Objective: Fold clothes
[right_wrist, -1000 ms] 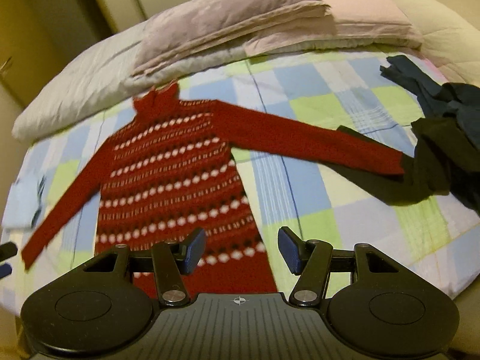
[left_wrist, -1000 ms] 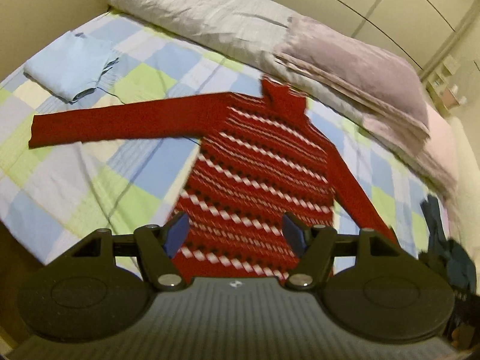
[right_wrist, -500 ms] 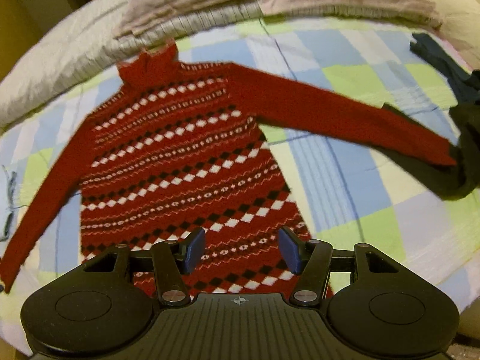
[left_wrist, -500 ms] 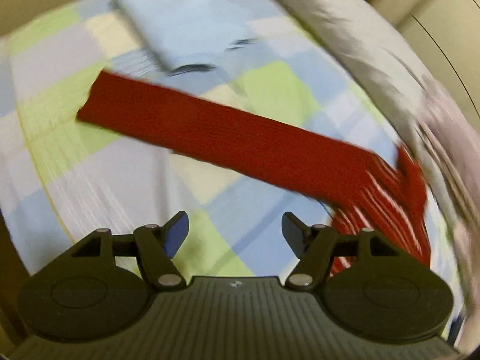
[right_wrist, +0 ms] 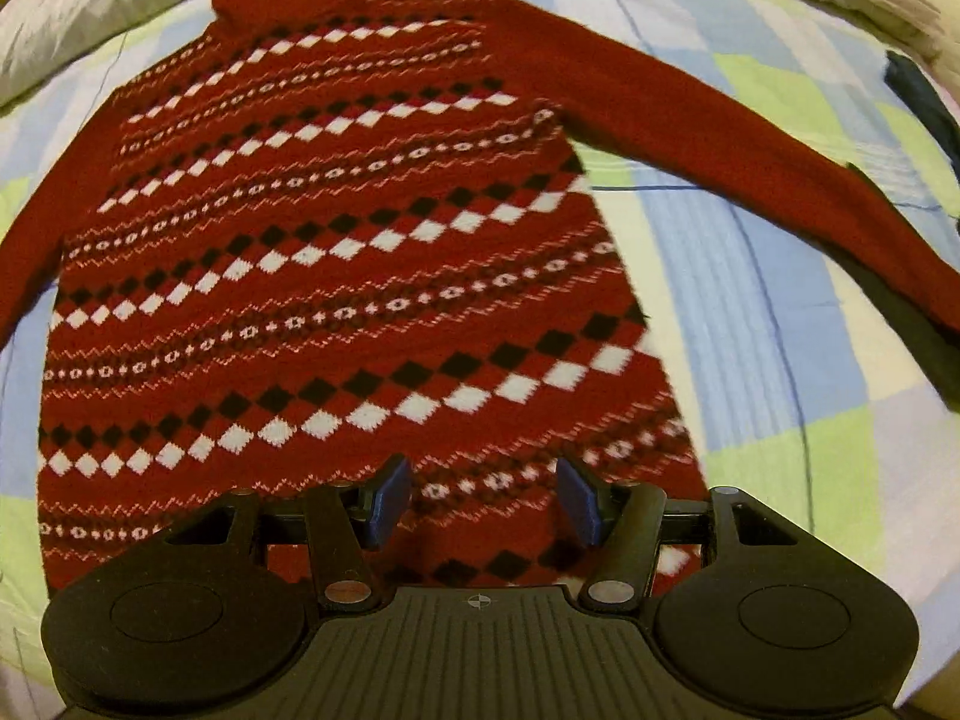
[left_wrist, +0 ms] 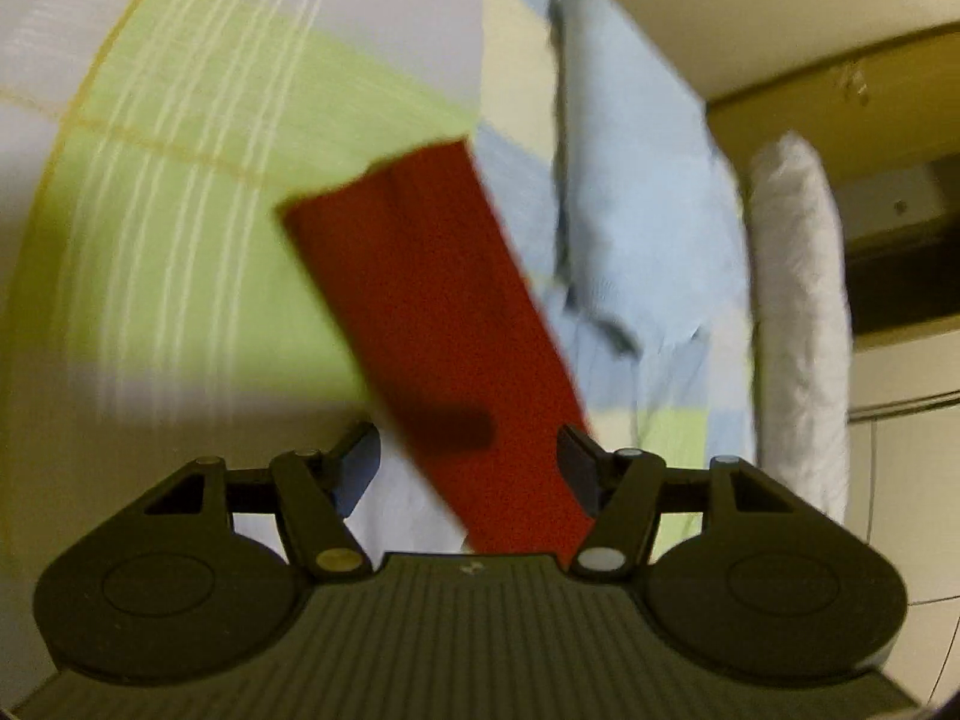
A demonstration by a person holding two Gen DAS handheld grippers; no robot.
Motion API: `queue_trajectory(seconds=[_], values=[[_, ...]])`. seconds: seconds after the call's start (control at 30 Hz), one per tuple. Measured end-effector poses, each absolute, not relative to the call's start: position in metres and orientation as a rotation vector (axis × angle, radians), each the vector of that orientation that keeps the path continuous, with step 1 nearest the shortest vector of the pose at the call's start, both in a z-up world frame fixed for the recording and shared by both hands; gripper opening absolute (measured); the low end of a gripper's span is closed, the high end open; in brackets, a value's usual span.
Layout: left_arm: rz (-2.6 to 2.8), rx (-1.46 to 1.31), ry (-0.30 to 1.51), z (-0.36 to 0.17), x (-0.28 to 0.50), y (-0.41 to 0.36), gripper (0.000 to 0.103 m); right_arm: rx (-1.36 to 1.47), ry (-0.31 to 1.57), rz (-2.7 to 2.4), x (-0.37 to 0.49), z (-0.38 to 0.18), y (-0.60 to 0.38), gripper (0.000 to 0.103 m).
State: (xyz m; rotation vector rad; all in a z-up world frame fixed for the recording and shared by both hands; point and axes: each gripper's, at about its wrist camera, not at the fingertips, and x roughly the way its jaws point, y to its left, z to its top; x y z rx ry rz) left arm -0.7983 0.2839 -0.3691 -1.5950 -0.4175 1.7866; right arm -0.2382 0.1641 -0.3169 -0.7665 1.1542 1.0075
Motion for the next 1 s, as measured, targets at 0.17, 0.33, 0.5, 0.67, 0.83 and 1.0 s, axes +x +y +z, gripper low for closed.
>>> queue_trajectory(seconds=[0.17, 0.33, 0.5, 0.67, 0.83, 1.0], values=[[1.850, -1.534, -0.375, -0.373, -0.799, 0.290, 0.008, -0.782, 1.153, 1.028, -0.240, -0.329, 0.173, 0.057], [1.924, -1.348, -0.282, -0.346, -0.770, 0.296, 0.007, -0.763, 1.142, 1.023, -0.219, -0.325, 0.171, 0.057], [1.753, -1.079, -0.213, -0.281, -0.693, 0.312, 0.006, -0.701, 1.124, 0.982, -0.178, -0.313, 0.166, 0.057], [1.331, -0.923, -0.179, -0.221, -0.555, 0.323, 0.006, -0.640, 1.105, 0.940, -0.137, -0.302, 0.162, 0.057], [0.817, -0.957, -0.057, -0.214, -0.406, 0.323, 0.013, -0.567, 1.084, 0.918, -0.101, -0.293, 0.164, 0.057], [0.822, -1.060, 0.271, -0.281, -0.340, 0.312, 0.026, -0.450, 1.095, 0.927, -0.077, -0.296, 0.179, 0.057]])
